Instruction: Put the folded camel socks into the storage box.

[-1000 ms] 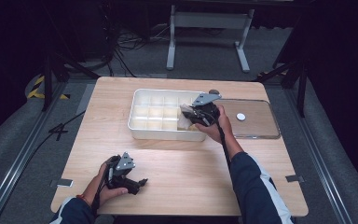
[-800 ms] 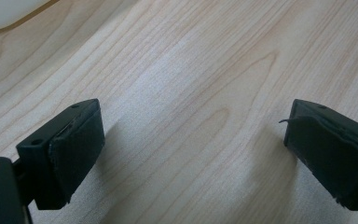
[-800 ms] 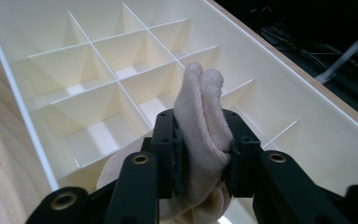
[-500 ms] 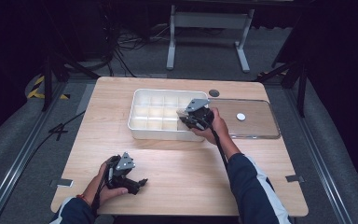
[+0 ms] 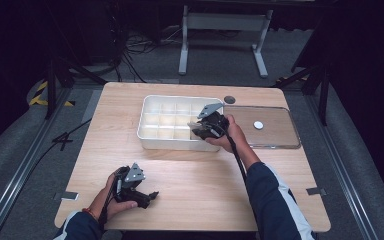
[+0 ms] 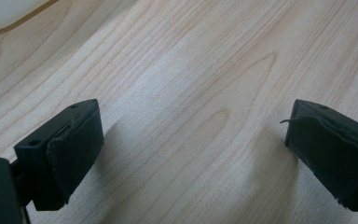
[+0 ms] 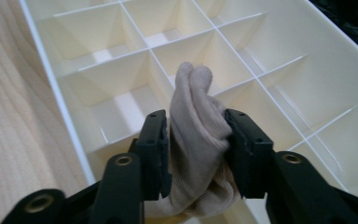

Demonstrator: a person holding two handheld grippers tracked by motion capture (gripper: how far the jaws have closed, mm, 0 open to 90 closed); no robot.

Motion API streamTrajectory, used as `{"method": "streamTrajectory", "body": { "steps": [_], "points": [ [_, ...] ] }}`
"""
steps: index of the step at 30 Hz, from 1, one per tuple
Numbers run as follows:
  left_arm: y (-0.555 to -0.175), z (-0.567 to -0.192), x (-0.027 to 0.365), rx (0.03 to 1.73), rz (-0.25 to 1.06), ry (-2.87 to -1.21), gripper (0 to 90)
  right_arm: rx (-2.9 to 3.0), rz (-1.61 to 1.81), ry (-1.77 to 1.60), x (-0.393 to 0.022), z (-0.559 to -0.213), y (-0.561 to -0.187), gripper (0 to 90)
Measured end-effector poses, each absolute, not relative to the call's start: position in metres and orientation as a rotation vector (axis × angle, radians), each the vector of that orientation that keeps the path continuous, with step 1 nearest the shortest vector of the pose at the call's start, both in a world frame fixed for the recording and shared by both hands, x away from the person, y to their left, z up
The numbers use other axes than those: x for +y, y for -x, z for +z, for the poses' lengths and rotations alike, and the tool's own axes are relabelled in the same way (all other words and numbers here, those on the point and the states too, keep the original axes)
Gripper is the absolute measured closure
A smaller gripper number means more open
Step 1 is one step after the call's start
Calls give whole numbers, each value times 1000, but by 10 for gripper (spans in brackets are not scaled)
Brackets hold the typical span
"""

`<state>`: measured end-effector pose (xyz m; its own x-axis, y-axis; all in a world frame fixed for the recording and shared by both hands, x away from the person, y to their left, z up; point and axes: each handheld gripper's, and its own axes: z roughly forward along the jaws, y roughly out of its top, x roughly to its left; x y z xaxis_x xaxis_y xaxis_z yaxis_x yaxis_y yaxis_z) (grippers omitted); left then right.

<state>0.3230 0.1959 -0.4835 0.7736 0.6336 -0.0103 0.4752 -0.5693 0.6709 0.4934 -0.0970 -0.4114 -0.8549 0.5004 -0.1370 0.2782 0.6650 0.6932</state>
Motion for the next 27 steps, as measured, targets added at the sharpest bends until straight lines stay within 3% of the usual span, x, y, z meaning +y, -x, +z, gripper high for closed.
{"method": "streamTrajectory", "body": {
  "steps": [4, 5, 7, 12, 22, 27],
  "points": [
    [-323, -483, 196, 821, 302, -2288, 44, 2586, 1021, -662, -99, -406, -495, 538],
    [-323, -483, 196, 821, 303, -2287, 44, 2593, 1036, -679, -100, -405, -496, 553],
    [-323, -483, 196, 821, 303, -2287, 44, 2606, 1045, -698, -101, -402, -497, 685],
    [-323, -483, 196, 821, 303, -2287, 44, 2631, 1012, -704, -100, -404, -498, 750],
    [-323, -483, 196, 821, 303, -2287, 43, 2690, 965, -800, -95, -406, -502, 788],
    [-323, -483, 196, 821, 301, -2288, 43, 2682, 915, -766, -92, -403, -498, 742]
  ]
}}
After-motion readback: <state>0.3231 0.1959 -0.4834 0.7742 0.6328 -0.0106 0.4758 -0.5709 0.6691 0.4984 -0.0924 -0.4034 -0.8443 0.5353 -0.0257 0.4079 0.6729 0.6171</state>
